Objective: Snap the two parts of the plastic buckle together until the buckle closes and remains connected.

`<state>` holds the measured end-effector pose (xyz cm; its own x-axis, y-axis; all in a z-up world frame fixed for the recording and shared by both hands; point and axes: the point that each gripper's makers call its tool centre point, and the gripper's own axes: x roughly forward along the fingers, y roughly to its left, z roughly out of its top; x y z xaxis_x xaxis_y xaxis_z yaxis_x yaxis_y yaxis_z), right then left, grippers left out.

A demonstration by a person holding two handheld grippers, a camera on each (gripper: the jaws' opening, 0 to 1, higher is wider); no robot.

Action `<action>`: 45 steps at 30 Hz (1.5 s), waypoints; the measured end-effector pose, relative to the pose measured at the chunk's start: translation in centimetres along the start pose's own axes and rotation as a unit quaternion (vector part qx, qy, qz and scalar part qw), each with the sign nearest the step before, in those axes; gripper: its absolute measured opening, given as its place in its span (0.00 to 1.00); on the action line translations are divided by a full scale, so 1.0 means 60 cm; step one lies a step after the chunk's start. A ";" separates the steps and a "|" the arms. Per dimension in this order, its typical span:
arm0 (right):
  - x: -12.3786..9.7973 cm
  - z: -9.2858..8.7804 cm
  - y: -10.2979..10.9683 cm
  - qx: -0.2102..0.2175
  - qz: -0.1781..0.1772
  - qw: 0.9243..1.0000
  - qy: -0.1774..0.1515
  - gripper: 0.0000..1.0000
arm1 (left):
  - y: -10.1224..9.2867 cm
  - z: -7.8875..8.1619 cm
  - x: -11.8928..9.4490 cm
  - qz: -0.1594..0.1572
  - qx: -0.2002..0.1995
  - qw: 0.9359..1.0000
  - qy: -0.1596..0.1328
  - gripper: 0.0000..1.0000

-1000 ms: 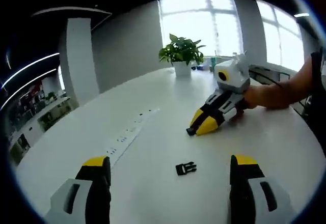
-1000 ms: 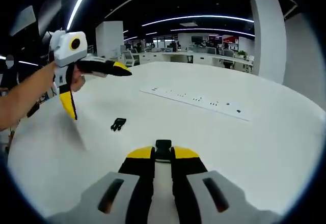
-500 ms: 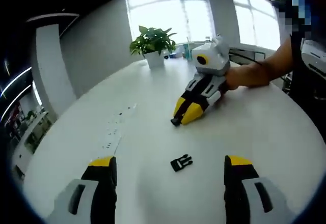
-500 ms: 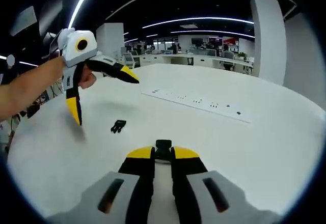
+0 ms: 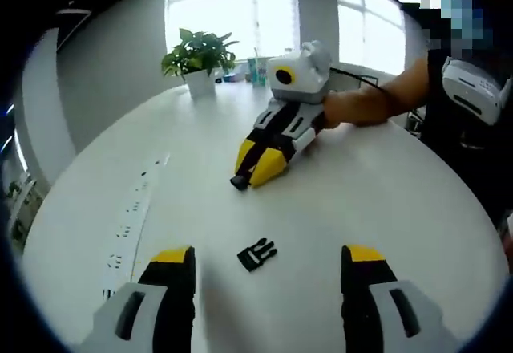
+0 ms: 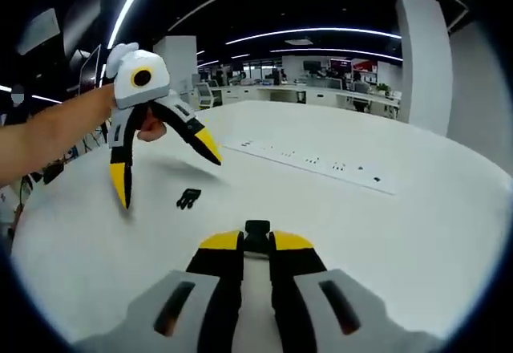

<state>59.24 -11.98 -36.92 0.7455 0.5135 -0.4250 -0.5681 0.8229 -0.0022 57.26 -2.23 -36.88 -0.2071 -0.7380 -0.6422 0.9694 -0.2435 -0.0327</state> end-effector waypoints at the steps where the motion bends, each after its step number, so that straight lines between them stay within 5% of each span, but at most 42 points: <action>1: 0.000 -0.001 0.001 -0.001 0.001 1.000 0.001 0.11 | -0.003 -0.001 0.002 -0.009 -0.002 1.000 0.000 0.70; 6: 0.003 -0.004 0.005 -0.004 0.004 1.000 0.004 0.11 | -0.001 -0.003 0.004 -0.021 -0.006 1.000 -0.004 0.69; 10: 0.003 -0.004 0.006 -0.003 0.005 1.000 0.004 0.11 | -0.014 -0.007 0.005 -0.050 -0.009 0.999 -0.003 0.56; 21: 0.006 -0.002 0.007 -0.007 0.005 1.000 0.002 0.11 | -0.002 -0.006 0.005 -0.054 -0.001 0.999 -0.001 0.43; 33: 0.004 -0.001 0.003 -0.008 0.002 1.000 -0.001 0.11 | 0.030 -0.007 0.021 -0.064 0.023 0.997 0.037 0.26; 45: 0.004 -0.001 0.004 -0.006 0.005 1.000 0.000 0.11 | 0.030 -0.016 0.011 -0.066 0.004 0.998 0.012 0.20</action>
<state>59.28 -11.69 -37.07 0.7395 0.5220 -0.4250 -0.5801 0.8145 -0.0091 58.99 -2.56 -38.08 -0.3292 -0.6837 -0.6513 0.9328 -0.3424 -0.1121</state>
